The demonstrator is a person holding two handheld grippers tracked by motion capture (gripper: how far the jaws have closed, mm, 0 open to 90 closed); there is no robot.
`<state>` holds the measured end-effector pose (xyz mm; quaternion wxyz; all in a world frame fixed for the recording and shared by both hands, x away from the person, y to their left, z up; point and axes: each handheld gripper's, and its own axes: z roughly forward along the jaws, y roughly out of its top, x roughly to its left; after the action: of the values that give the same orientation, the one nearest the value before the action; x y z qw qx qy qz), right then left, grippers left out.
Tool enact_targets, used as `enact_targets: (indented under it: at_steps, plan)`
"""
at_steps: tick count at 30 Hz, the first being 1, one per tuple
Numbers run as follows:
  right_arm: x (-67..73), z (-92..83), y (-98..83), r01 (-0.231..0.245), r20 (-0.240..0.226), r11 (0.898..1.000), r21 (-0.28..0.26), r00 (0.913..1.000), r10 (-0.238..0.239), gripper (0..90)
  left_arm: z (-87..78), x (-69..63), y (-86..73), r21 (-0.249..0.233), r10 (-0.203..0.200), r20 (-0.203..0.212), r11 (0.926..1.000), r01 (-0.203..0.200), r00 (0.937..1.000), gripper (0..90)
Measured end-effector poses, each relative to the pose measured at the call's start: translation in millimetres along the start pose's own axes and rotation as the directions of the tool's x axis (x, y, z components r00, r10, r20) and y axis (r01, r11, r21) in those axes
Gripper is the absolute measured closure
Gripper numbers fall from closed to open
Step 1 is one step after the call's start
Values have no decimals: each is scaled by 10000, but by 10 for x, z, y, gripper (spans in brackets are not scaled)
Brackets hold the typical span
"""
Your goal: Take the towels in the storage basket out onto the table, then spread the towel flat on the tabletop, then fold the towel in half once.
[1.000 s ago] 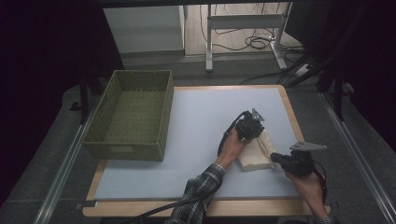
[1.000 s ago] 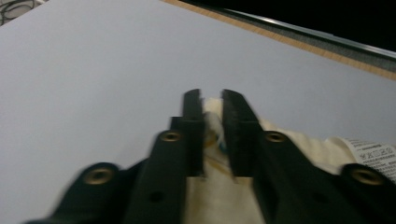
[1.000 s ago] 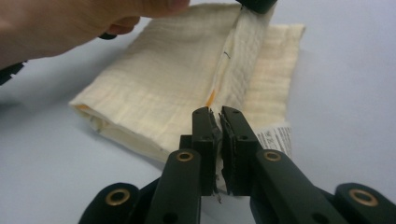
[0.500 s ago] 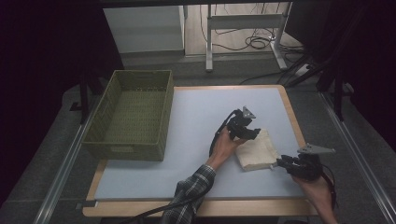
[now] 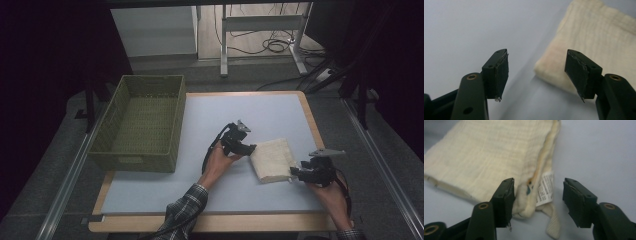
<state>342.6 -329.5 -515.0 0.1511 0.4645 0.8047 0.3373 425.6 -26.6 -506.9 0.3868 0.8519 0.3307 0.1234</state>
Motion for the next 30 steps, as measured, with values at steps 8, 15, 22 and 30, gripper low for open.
enact_targets:
  at_steps: [8, 15, 22, 30]
  plan:
    - [169, -10, -2, -119, -402, 9991, 395, 9991, 135, 737, -41, 107, -91, 15, -421, 84, 9991, 421, 9991, 344]
    - [73, 3, 1, -911, -1290, 9945, 520, 9869, 972, 797, -32, 108, -71, -25, -606, 427, 9982, 607, 9973, 335]
    - [65, 5, -1, -802, -1340, 9956, 483, 9872, 860, 791, 145, 44, -11, 432, -877, 787, 9955, 845, 9930, 420]
    - [55, 7, 2, -751, -1424, 9959, 511, 9864, 817, 791, 257, -96, 17, 1210, -524, 227, 9914, 492, 9984, 468]
